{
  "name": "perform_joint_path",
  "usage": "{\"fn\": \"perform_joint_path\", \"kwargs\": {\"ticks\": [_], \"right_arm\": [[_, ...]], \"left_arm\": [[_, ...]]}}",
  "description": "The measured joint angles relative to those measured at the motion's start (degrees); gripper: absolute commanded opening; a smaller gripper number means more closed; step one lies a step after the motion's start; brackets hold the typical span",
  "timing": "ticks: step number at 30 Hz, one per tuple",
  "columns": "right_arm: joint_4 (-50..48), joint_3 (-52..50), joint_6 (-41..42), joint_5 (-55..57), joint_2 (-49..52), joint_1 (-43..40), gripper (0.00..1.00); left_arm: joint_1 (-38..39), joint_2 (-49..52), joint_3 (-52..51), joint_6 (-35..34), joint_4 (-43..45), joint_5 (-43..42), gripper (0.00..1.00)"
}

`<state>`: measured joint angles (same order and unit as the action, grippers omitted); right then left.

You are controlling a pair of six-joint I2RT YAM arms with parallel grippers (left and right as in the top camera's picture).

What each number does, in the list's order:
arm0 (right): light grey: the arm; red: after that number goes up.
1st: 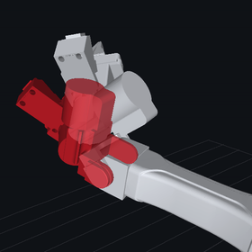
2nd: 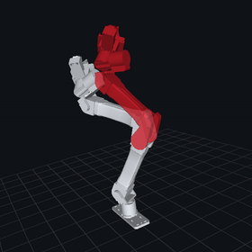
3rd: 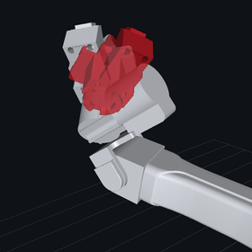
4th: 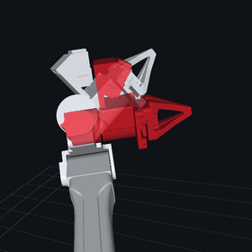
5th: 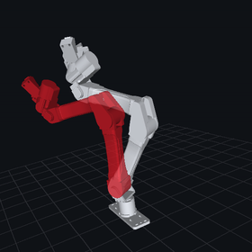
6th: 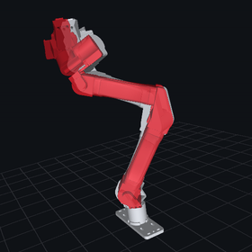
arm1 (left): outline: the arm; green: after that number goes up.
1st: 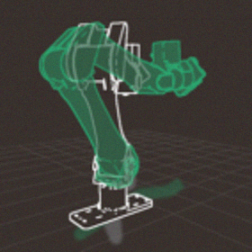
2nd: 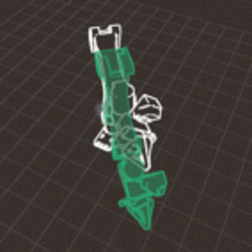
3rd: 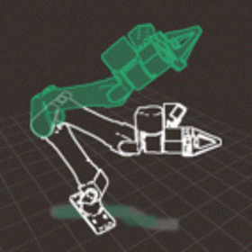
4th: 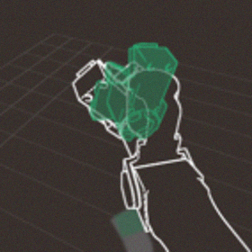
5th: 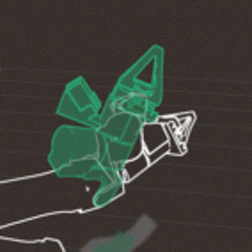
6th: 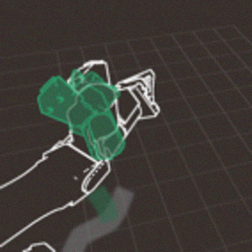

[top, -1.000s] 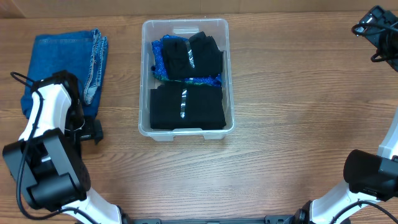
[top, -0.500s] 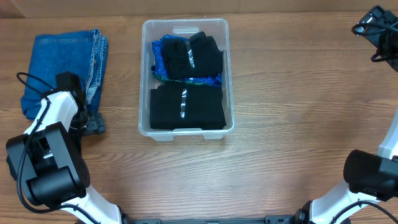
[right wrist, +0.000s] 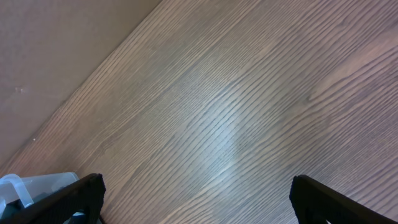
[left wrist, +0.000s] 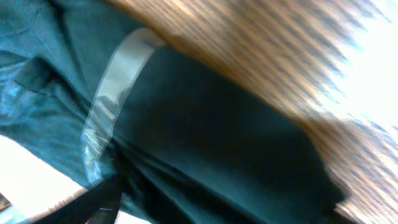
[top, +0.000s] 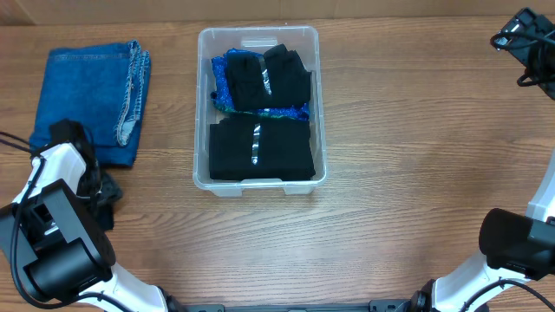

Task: Pack container
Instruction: 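Grasp the black cloth beside the jeans with the left gripper, then lift the black cloth and carry it over the bin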

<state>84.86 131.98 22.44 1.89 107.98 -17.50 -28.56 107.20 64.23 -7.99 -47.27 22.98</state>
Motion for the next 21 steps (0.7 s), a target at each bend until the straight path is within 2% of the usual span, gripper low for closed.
{"fn": "perform_joint_path", "kwargs": {"ticks": [4,10,11,15,17,21], "right_arm": [[0.0,0.0,0.0,0.0,0.0,0.0,1.0],[0.0,0.0,0.0,0.0,0.0,0.0,1.0],[0.0,0.0,0.0,0.0,0.0,0.0,1.0],[0.0,0.0,0.0,0.0,0.0,0.0,1.0],[0.0,0.0,0.0,0.0,0.0,0.0,1.0],[0.0,0.0,0.0,0.0,0.0,0.0,1.0]], "left_arm": [[-0.4,0.3,-1.2,-0.9,0.4,0.3,0.06],[-0.4,0.4,-1.0,-1.3,0.1,-0.7,0.04],[-0.5,0.5,0.2,-1.3,-2.4,-2.6,0.04],[-0.5,1.8,9.3,-1.3,-15.5,-16.6,0.04],[-0.2,2.4,18.2,-1.0,-23.4,-26.0,0.04],[2.1,2.5,31.7,1.7,-34.5,-36.7,0.04]]}}
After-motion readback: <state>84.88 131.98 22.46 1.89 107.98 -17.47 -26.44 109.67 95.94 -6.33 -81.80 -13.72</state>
